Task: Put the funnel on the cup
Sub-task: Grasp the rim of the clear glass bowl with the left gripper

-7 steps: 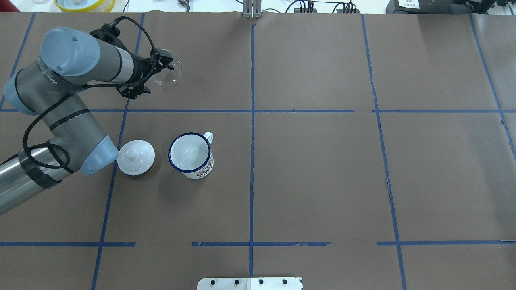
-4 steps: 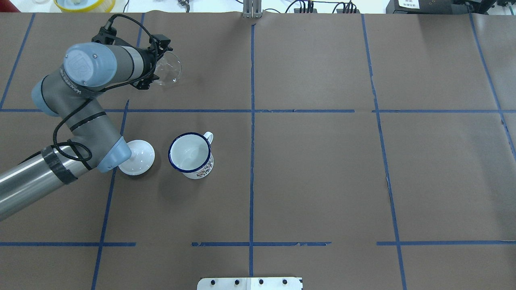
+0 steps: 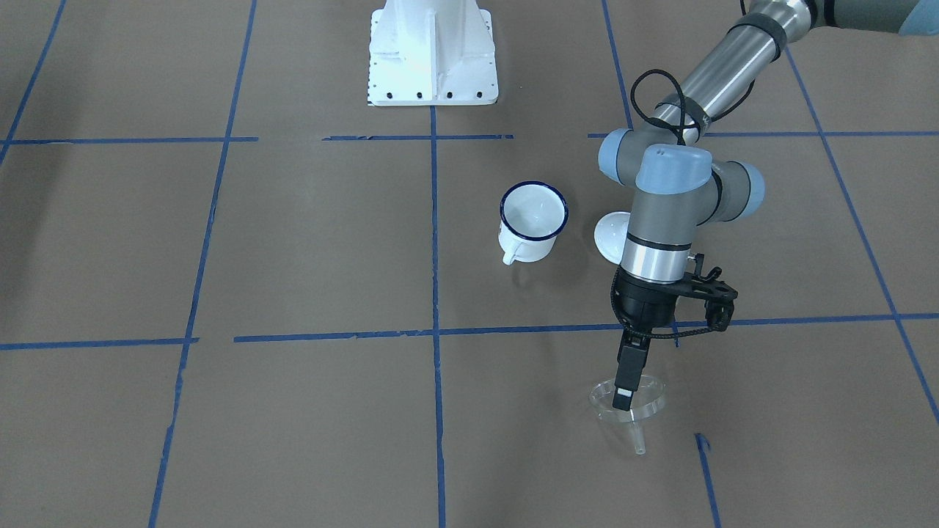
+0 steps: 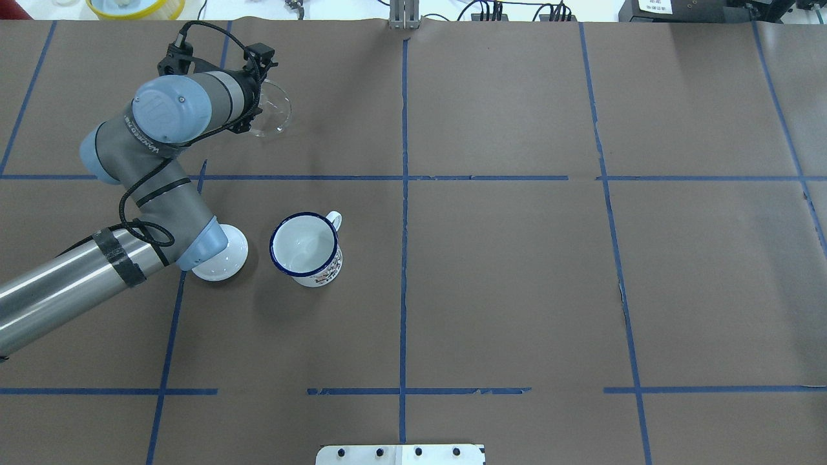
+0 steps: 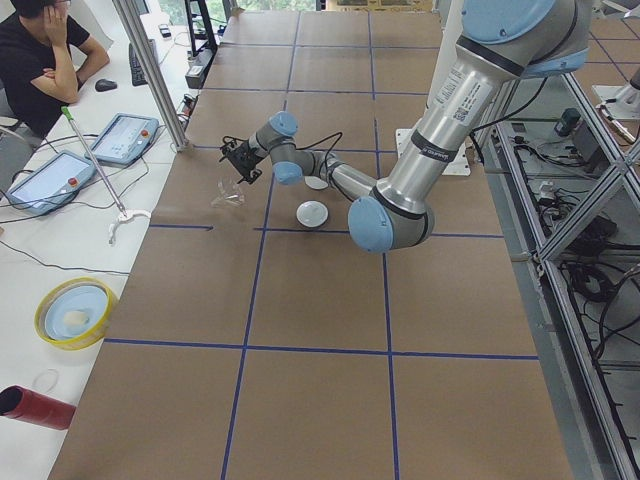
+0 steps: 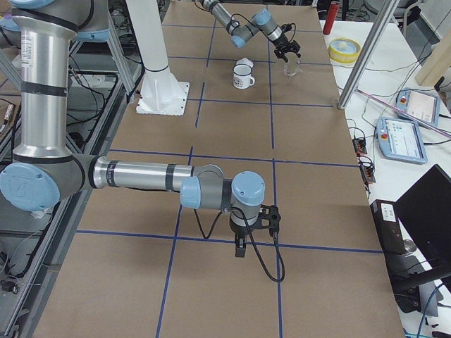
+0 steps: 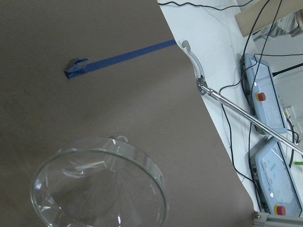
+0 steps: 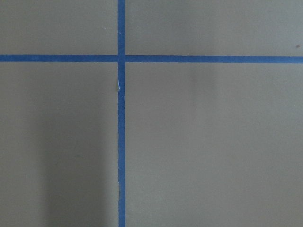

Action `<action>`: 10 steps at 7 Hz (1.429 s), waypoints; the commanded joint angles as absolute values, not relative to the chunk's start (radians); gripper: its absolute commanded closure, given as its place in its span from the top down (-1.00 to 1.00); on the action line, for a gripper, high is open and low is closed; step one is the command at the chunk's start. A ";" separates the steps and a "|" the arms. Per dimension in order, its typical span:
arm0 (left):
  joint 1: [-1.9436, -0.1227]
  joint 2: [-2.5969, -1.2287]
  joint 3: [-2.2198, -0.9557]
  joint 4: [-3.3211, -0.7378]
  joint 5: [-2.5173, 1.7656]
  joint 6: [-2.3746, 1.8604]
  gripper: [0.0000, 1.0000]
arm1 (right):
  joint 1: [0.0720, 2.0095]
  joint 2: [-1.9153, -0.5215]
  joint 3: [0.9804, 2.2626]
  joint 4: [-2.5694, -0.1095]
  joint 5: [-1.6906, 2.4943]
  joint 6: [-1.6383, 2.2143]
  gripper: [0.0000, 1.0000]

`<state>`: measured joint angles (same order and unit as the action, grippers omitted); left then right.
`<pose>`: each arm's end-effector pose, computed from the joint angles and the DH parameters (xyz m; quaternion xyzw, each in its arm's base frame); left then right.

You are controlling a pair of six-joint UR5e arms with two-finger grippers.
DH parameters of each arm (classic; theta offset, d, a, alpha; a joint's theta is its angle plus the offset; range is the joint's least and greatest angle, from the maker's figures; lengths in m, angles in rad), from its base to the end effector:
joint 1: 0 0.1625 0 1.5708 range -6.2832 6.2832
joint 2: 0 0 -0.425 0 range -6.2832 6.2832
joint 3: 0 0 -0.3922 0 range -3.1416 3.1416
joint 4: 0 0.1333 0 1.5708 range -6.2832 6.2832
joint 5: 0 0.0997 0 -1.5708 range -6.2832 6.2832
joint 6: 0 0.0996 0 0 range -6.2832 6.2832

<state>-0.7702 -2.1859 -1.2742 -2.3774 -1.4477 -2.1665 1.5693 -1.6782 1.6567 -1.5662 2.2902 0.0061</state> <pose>0.4369 -0.6266 0.3394 0.0982 0.5258 -0.5583 0.6342 0.0670 -0.4451 0.6701 -0.0093 -0.3519 0.0051 0.9360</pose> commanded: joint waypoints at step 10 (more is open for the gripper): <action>-0.779 -2.203 -1.184 -2.494 -1.440 -2.154 -0.41 | 1.569 -1.678 1.657 -1.566 2.290 0.006 1.00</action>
<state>-0.7783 -2.2023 -1.1830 -2.4918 -1.4404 -2.1538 1.5693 -1.6782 1.6560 -1.5662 2.2902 0.0062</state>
